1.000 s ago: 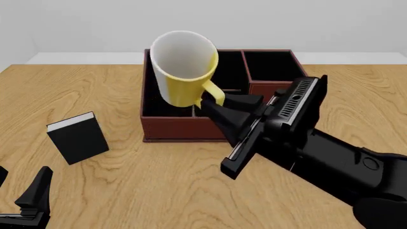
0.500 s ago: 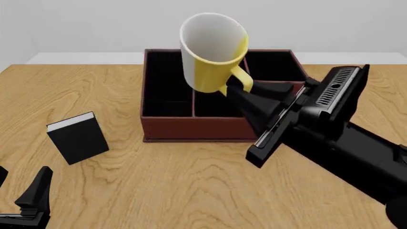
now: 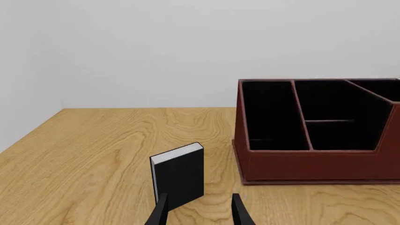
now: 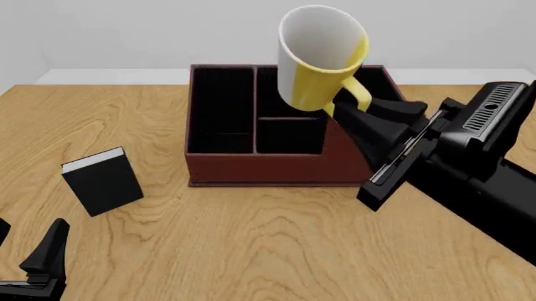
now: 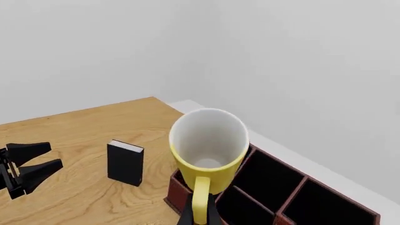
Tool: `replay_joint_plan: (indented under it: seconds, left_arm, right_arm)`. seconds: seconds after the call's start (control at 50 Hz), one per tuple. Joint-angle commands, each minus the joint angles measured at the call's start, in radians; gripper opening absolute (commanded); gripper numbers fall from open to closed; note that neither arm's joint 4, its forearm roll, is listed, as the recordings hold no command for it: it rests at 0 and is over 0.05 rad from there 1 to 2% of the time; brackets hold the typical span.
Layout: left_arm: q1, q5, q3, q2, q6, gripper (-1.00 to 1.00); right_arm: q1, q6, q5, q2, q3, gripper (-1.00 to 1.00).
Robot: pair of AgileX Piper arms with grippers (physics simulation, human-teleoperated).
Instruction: Pick up the yellow and white mug and place it to the right of the caddy.
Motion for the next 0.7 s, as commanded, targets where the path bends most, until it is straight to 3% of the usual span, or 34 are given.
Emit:
replay_joint_plan:
  seconds: [0.02,0.7]
  left_arm:
    - [0.000,0.000,0.000,0.000,0.000,1.00]
    - [0.000,0.000,0.000,0.000,0.000,1.00]
  right_arm:
    - [-0.038,0.007,0.021,-0.034,-0.001,-1.00]
    - [-0.138,0.026,0.074,-0.100,-0.004,-1.00]
